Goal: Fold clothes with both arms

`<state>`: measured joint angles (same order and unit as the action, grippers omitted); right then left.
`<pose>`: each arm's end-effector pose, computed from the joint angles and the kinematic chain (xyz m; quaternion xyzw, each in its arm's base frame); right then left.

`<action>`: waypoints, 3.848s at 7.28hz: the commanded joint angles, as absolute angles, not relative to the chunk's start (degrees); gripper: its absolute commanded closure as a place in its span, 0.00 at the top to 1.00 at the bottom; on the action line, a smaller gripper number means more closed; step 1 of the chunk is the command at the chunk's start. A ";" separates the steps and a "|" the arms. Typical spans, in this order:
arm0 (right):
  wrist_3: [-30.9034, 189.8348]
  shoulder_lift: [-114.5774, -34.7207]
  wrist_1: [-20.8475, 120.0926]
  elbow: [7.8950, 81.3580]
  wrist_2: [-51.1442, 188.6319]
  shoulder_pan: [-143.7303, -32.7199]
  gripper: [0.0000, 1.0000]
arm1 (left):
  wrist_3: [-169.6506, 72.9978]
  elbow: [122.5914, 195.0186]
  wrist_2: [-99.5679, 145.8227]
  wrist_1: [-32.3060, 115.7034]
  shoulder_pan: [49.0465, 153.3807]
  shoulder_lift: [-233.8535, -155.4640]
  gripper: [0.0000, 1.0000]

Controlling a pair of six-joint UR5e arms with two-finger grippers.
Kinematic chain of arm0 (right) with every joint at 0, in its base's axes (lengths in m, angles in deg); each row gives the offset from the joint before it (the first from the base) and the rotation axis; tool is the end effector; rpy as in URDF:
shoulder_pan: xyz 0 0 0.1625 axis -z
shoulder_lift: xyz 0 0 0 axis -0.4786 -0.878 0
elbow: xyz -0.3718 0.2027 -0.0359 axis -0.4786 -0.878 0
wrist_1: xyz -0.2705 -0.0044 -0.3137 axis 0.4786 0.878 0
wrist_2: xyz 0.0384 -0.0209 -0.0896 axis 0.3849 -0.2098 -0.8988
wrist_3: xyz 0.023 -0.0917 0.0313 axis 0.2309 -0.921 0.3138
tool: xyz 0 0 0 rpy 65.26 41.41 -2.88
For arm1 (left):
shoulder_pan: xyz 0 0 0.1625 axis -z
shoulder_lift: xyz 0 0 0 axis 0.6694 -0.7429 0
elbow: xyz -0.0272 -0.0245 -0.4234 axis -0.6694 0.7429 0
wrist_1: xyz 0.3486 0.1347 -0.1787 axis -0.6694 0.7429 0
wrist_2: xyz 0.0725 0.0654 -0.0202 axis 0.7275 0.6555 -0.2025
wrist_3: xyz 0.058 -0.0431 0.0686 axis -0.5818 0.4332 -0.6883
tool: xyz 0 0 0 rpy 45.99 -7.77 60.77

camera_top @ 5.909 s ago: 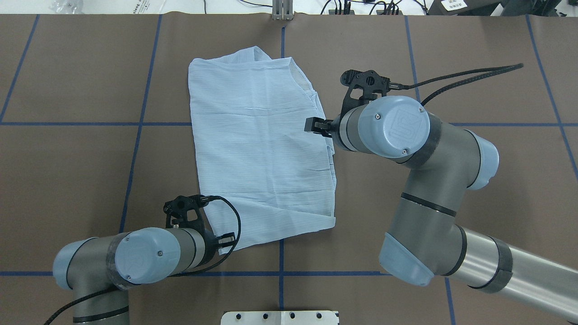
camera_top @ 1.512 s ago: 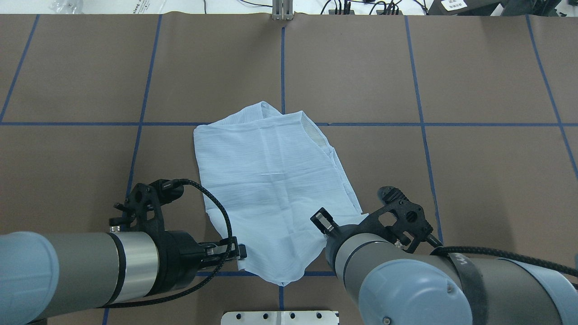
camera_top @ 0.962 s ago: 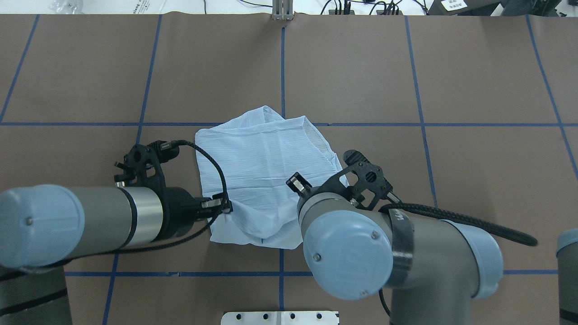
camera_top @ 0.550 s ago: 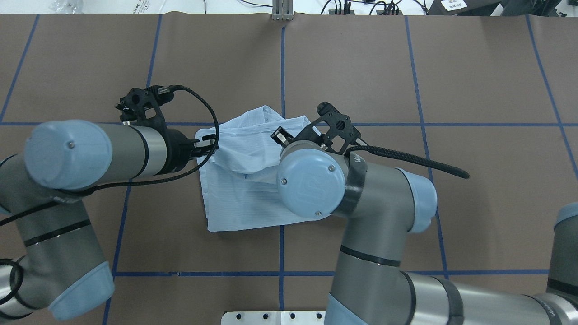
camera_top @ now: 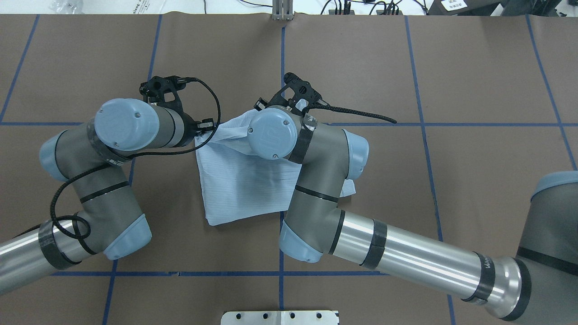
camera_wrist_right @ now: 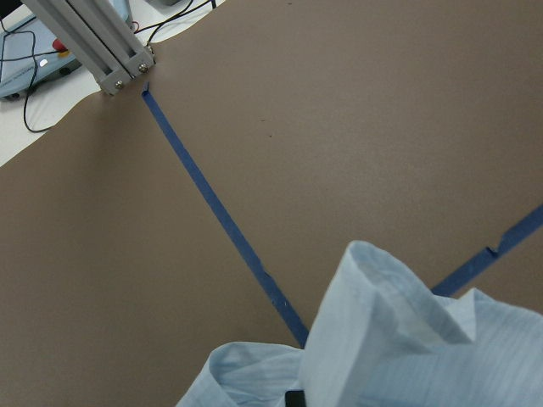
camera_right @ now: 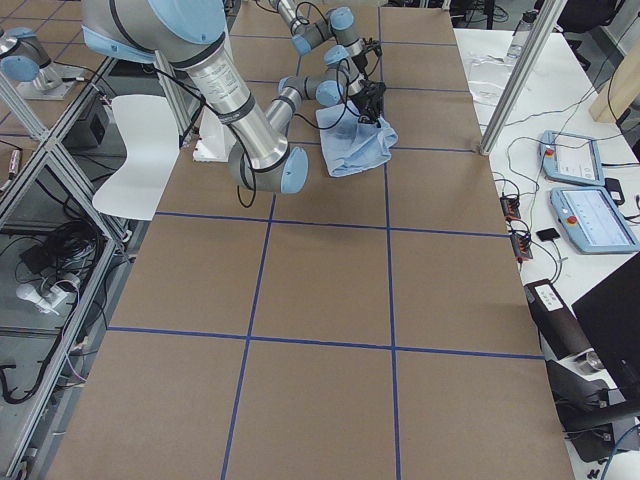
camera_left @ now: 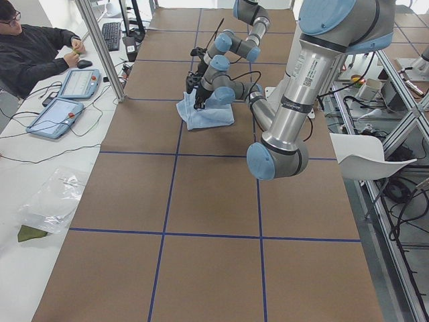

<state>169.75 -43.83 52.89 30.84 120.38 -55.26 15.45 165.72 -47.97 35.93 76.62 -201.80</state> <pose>-0.6145 -0.4872 0.1622 0.1566 -0.4079 0.3848 0.8130 0.4642 -0.4765 0.2942 0.1624 0.4337 -0.1670 0.8704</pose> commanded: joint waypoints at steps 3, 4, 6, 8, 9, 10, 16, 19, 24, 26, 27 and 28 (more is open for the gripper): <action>155.96 -41.40 52.68 28.98 132.27 -62.33 1.00 | 1.75 163.02 -51.11 40.20 79.89 -201.70 1.00; 155.00 -41.23 53.03 29.06 132.90 -62.43 1.00 | -1.67 165.11 -54.36 40.20 81.20 -201.09 1.00; 148.26 -41.40 59.32 31.77 139.20 -65.40 1.00 | -8.09 170.64 -60.69 39.24 84.36 -197.84 1.00; 133.87 -45.24 67.24 37.47 147.20 -72.59 1.00 | -19.84 176.70 -65.80 39.06 89.89 -189.35 1.00; 124.76 -50.32 67.44 40.55 151.85 -77.67 1.00 | -27.56 178.56 -68.95 39.06 94.09 -184.95 1.00; 112.05 -55.68 67.36 42.93 157.37 -84.08 1.00 | -37.99 178.84 -72.72 39.06 99.71 -181.25 1.00; 56.56 -89.41 66.65 48.47 179.65 -118.30 1.00 | -87.98 171.14 -84.54 34.49 132.68 -167.52 1.00; 57.86 -97.91 66.65 48.58 179.49 -118.94 1.00 | -87.23 164.35 -80.51 35.37 139.00 -165.48 1.00; 59.18 -98.62 62.09 48.66 179.49 -118.95 1.00 | -65.00 164.16 -89.02 27.81 135.01 -165.57 1.00; 59.10 -98.62 62.08 48.75 179.40 -118.95 1.00 | -65.68 167.48 -89.29 27.64 130.53 -164.62 1.00; 59.10 -98.62 62.08 48.92 179.40 -118.86 1.00 | -65.69 170.29 -89.37 27.38 130.61 -162.17 1.00; 59.18 -98.62 62.08 48.93 179.40 -118.86 1.00 | -65.61 170.66 -89.46 27.02 130.96 -161.10 1.00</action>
